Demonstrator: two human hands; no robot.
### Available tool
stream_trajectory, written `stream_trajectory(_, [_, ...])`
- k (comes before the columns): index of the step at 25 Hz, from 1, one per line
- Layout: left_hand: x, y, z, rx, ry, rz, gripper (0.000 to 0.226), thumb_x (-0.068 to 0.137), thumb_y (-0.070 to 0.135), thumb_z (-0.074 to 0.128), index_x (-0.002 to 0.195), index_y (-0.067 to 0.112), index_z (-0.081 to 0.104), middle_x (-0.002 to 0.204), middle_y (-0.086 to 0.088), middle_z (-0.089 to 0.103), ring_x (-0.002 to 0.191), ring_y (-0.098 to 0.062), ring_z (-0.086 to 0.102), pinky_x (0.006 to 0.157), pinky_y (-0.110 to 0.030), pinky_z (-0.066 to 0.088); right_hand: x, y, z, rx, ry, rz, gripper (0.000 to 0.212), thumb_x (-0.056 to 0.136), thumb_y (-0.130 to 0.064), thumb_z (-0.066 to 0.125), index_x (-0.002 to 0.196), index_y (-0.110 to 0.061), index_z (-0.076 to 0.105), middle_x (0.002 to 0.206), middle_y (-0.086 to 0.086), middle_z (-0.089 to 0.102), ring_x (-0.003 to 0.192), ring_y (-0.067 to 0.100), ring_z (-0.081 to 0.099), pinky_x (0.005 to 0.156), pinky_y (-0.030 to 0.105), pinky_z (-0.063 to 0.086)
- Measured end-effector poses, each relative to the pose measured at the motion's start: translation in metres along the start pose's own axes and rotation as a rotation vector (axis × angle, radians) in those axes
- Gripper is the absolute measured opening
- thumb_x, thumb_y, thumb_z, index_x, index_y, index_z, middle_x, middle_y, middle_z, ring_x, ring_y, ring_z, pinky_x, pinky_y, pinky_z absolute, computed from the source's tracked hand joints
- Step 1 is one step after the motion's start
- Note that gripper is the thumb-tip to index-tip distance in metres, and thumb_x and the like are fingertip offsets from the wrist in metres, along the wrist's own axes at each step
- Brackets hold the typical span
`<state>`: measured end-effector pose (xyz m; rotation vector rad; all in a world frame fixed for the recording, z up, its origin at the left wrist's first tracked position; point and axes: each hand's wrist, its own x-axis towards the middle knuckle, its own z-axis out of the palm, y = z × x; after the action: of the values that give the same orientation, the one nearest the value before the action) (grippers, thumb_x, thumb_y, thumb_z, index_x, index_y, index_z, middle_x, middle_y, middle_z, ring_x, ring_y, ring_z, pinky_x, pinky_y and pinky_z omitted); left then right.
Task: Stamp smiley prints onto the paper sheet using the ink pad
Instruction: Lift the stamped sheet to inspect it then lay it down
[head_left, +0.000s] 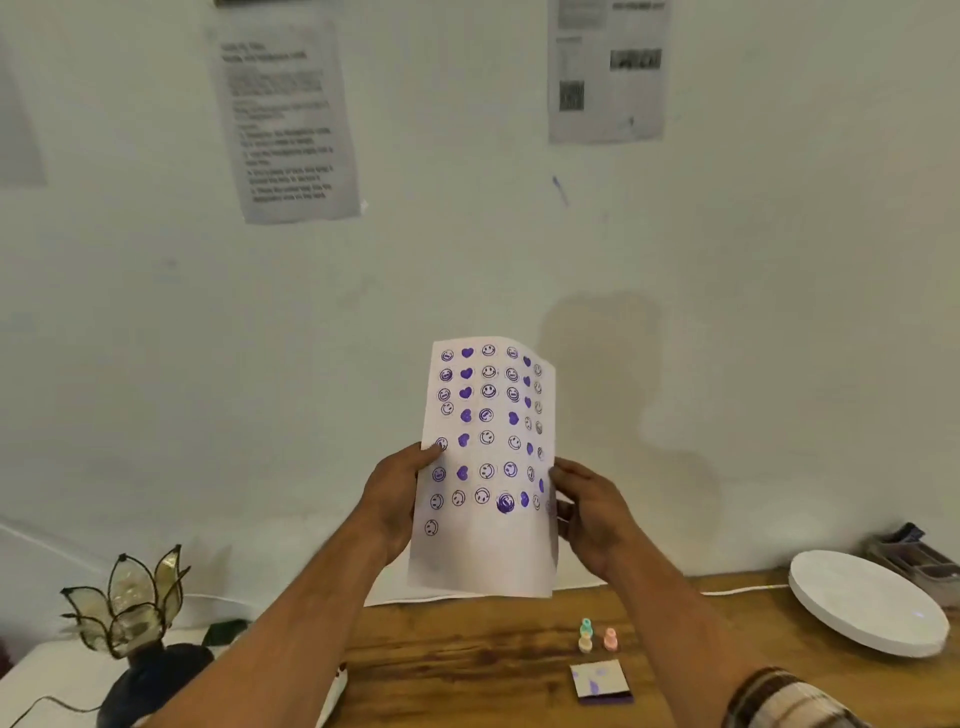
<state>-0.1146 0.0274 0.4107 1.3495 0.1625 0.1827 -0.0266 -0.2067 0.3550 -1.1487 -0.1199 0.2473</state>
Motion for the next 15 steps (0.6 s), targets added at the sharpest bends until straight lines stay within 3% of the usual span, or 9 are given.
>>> stream_trajectory(8, [-0.041,0.065,0.003,-0.099,0.016,0.132,0.034,0.105,0.032,0.047,0.122,0.017,0.073,0.117,-0.011,0.078,0.105,-0.033,0.075,0.088,-0.050,0.059,-0.048,-0.086,0.027,-0.124,0.108,-0.290,0.015,0.101,-0.015,0.067,0.114,-0.014,0.076,0.105,0.010,0.081,0.077,0.027,0.075,0.064,0.037,0.059])
stream_trajectory(15, [-0.055,0.100,0.009,-0.146,-0.026,0.179,0.035,0.105,0.031,0.048,0.126,0.014,0.070,0.120,-0.011,0.076,0.111,-0.033,0.073,0.099,-0.055,0.054,-0.077,-0.135,0.042,-0.142,0.059,-0.405,0.015,0.100,-0.016,0.068,0.111,-0.013,0.077,0.099,0.008,0.082,0.072,0.026,0.074,0.055,0.032,0.059])
